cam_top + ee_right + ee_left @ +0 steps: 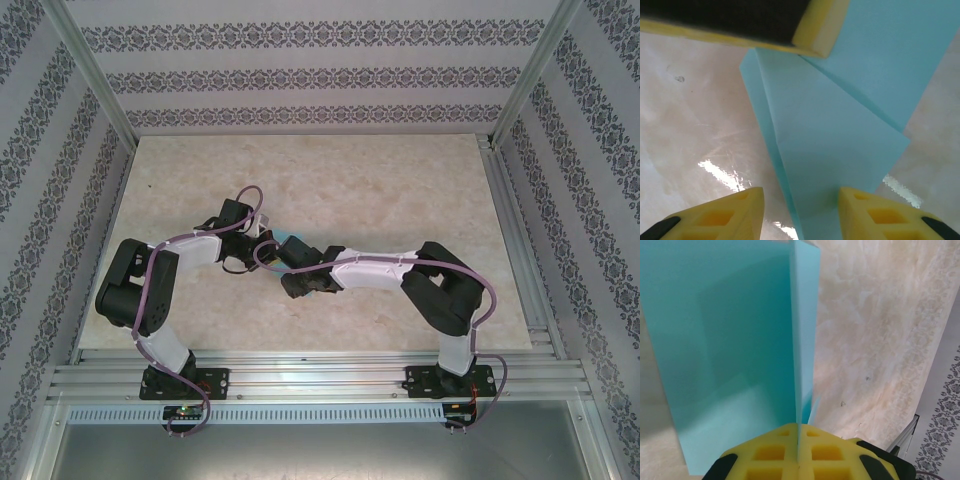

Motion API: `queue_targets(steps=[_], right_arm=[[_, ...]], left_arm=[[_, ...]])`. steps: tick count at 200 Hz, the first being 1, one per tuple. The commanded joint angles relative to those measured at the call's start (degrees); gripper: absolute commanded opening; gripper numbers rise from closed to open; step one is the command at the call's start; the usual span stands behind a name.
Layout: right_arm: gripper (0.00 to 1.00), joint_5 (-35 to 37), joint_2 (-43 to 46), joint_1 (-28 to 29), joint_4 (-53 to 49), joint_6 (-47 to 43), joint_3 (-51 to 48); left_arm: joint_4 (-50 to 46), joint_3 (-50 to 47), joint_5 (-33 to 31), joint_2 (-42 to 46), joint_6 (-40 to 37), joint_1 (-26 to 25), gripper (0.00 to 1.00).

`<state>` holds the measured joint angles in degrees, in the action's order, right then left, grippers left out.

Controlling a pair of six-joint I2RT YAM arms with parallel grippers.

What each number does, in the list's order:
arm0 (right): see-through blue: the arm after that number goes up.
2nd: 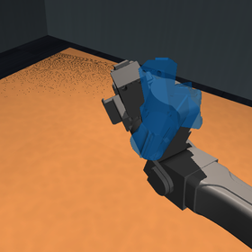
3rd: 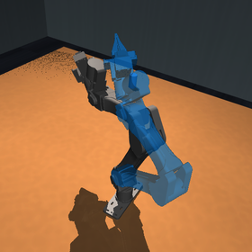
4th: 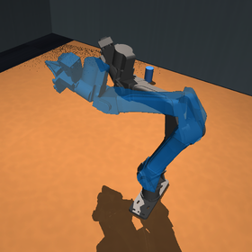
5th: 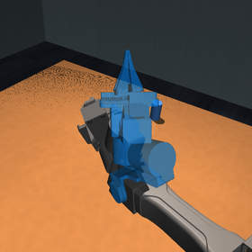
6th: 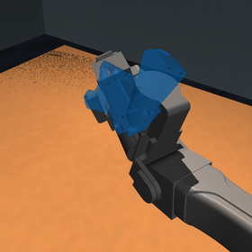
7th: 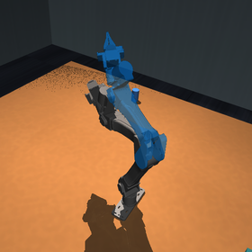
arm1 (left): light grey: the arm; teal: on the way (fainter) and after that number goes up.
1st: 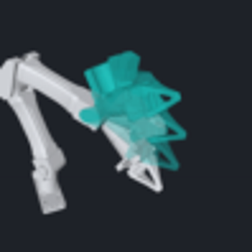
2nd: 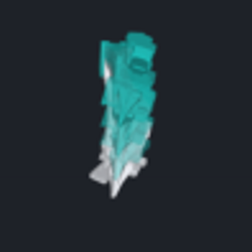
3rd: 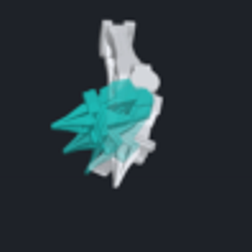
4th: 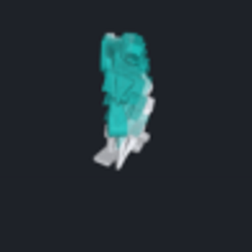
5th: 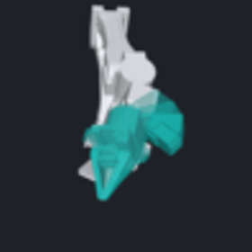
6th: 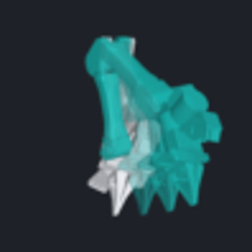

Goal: Fold a paper plane with a square sheet of paper (fold left side to right side)
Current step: Fourth fold the wing at the center of the table.

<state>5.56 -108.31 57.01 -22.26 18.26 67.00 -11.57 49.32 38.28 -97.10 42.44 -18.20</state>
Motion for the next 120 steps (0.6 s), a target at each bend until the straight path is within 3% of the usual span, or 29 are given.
queue_targets(steps=[1, 67, 120], right_arm=[[0.43, 3.2, -1.4, 0.8, 1.5, -0.3, -0.4], [0.29, 3.4, -1.6, 0.8, 1.6, -0.2, -0.4], [0.11, 1.5, -1.6, 0.4, 2.1, 0.3, -1.1]], left_arm=[[1.6, 1.4, 1.1, -0.8, 1.3, -0.8, 0.04], [1.0, 1.4, 1.2, -1.0, 0.9, -0.7, 0.06], [-2.1, 2.2, -0.2, 0.8, -1.4, -0.6, 0.19]])
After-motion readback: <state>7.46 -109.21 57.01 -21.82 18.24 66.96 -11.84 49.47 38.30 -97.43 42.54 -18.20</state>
